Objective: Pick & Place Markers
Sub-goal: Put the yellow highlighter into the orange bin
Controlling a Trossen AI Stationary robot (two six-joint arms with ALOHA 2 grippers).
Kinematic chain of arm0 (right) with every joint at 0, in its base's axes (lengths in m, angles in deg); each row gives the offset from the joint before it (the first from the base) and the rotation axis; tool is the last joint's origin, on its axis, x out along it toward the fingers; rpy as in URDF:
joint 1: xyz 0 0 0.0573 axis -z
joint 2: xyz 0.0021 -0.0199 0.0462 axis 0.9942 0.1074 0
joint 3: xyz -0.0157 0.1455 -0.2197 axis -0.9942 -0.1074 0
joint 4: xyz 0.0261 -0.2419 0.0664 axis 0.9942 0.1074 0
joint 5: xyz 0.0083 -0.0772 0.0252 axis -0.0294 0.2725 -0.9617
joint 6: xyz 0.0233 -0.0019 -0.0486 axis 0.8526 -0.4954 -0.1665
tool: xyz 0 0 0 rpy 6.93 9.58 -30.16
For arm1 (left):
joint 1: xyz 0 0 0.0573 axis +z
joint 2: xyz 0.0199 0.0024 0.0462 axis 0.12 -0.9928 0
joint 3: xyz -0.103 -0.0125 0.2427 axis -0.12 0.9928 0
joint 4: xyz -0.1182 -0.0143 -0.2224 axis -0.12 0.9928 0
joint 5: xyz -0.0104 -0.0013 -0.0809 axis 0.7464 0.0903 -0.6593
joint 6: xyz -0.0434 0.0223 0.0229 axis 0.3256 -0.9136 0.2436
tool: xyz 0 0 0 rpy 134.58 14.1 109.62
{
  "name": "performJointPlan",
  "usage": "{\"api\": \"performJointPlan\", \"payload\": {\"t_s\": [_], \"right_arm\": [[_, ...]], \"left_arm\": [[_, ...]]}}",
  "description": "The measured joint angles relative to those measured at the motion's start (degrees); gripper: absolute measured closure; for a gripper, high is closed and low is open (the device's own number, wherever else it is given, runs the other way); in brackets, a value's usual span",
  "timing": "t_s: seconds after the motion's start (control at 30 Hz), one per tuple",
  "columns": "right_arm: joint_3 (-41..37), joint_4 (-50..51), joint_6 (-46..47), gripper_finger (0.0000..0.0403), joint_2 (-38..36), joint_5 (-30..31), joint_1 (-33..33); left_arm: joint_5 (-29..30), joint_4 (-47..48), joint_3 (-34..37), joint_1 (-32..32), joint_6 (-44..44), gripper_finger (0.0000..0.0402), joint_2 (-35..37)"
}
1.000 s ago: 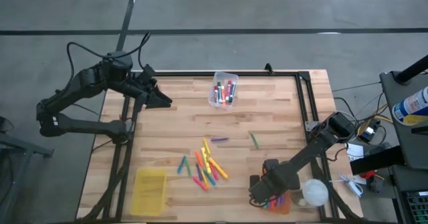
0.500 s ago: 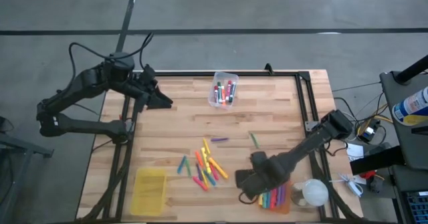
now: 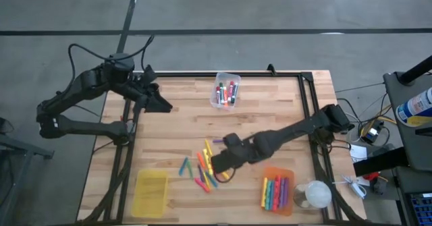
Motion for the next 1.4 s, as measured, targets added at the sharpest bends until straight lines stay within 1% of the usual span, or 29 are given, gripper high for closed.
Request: {"api": "performJointPlan", "payload": {"t_s": [0.1,0.17,0.27,0.5,0.7,0.8,0.9,1.0,1.4], "right_arm": [[-0.11,-2.59,-5.12,0.0277,0.00,-0.96,2.08],[-0.17,-4.46,-8.08,0.0277,0.01,-3.48,3.38],[-0.20,-3.94,-9.49,0.0279,1.38,-7.74,4.91],[1.73,-4.62,-13.75,0.0280,9.86,-14.72,4.95],[5.91,3.62,-13.59,0.0280,15.39,-14.71,4.80],[7.61,6.22,-14.59,0.0280,17.82,-14.78,4.68],[8.14,5.95,-16.30,0.0280,19.84,-14.94,4.56],[8.79,5.52,-16.76,0.0280,21.07,-16.50,4.42],[9.14,5.39,-18.09,0.0283,24.05,-17.91,3.87]], "left_arm": [[-1.57,0.01,0.00,0.00,0.02,0.0230,0.41],[-2.12,0.00,0.00,0.00,0.03,0.0230,0.67],[-2.44,0.01,0.00,0.01,0.04,0.0230,0.99],[-2.47,0.33,0.02,0.02,-0.09,0.0230,1.43],[-2.56,0.39,0.02,0.04,-0.25,0.0230,1.58],[-2.56,0.46,0.02,0.04,-0.28,0.0230,1.58],[-2.56,0.50,0.02,0.04,-0.31,0.0230,1.54],[-2.56,0.61,0.02,0.04,-0.32,0.0230,1.58],[-2.54,0.91,0.02,0.04,-0.69,0.0230,1.69]]}}
